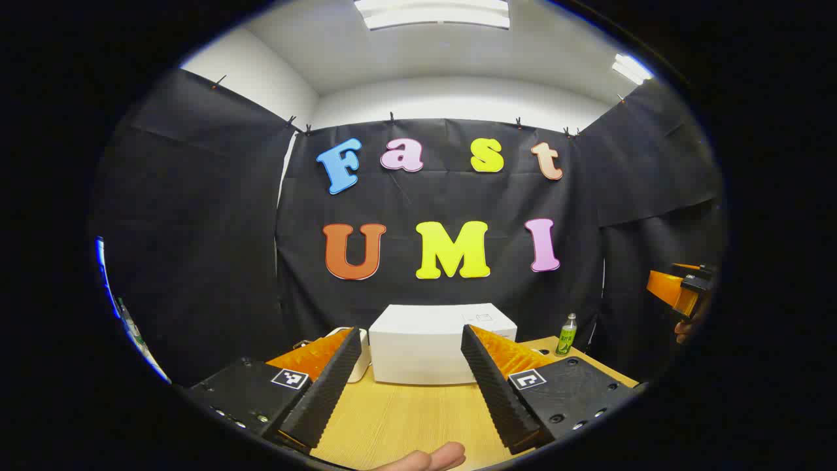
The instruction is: Open the microwave oven with the left hand, put the food in, and close the microwave oven.
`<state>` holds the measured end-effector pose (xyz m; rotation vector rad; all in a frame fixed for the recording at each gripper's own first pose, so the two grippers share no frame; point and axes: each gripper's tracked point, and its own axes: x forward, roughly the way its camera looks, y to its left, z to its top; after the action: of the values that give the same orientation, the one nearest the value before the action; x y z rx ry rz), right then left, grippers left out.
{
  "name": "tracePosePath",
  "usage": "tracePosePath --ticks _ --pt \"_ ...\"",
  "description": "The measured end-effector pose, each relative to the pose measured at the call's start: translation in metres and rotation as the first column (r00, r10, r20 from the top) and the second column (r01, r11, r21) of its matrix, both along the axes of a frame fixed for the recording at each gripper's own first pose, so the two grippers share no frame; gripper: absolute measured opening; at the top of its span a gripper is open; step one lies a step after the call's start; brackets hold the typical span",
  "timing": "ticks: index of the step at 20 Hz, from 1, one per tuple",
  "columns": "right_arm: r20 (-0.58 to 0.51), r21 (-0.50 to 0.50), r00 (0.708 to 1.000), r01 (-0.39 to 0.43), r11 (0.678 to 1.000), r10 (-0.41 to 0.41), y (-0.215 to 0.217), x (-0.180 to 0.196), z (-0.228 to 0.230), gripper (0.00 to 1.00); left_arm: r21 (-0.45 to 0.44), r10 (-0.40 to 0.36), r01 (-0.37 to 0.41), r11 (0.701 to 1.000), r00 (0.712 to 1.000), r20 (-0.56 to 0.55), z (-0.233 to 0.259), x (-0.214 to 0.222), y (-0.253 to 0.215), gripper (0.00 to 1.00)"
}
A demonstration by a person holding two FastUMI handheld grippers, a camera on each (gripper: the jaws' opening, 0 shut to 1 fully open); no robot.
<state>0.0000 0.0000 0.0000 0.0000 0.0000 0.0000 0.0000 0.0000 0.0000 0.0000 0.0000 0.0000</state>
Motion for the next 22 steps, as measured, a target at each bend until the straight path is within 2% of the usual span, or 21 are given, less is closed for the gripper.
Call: tracePosePath --ticks 3,4,9,10,15,16,18,19,22 --pt "-0.002 -0.008 1.000 -0.010 1.000 0.010 0.003 0.001 -0.002 0.92 -0.004 0.008 -0.008 1.000 1.000 -0.002 0.000 0.000 0.004 0.95" --pt "0.000 -0.006 1.000 -0.012 1.000 0.012 0.004 0.001 -0.001 0.99 -0.005 0.014 -0.014 1.000 1.000 0.002 0.001 0.001 0.006 0.95" --pt "0.025 -0.018 1.000 -0.001 1.000 0.002 0.004 0.003 0.007 0.99 -0.017 0.039 -0.039 0.999 0.999 -0.002 0.004 0.006 0.016 0.95" --pt "0.031 -0.019 1.000 0.004 1.000 -0.003 0.004 0.003 0.010 0.91 -0.019 0.046 -0.047 0.999 0.999 -0.004 0.005 0.007 0.018 0.95" --pt "0.040 -0.018 0.999 0.006 1.000 -0.005 0.004 0.008 0.011 0.91 -0.019 0.055 -0.055 0.998 0.998 -0.011 0.005 0.019 0.022 0.95" --pt "0.037 -0.014 0.999 0.009 1.000 -0.009 0.002 0.009 0.010 0.99 -0.026 0.051 -0.052 0.998 0.999 -0.011 0.005 0.024 0.022 0.95" --pt "0.030 -0.009 0.999 0.018 1.000 -0.017 -0.001 0.012 0.007 0.99 -0.041 0.043 -0.043 0.998 0.999 -0.002 0.006 0.037 0.020 0.95" --pt "0.029 -0.006 0.999 0.021 1.000 -0.020 -0.003 0.013 0.006 0.91 -0.047 0.044 -0.044 0.998 0.999 0.001 0.006 0.045 0.020 0.95" --pt "0.031 0.004 0.999 0.028 1.000 -0.028 -0.010 0.017 0.006 0.92 -0.062 0.047 -0.049 0.997 0.999 -0.028 -0.002 0.074 0.017 0.95"
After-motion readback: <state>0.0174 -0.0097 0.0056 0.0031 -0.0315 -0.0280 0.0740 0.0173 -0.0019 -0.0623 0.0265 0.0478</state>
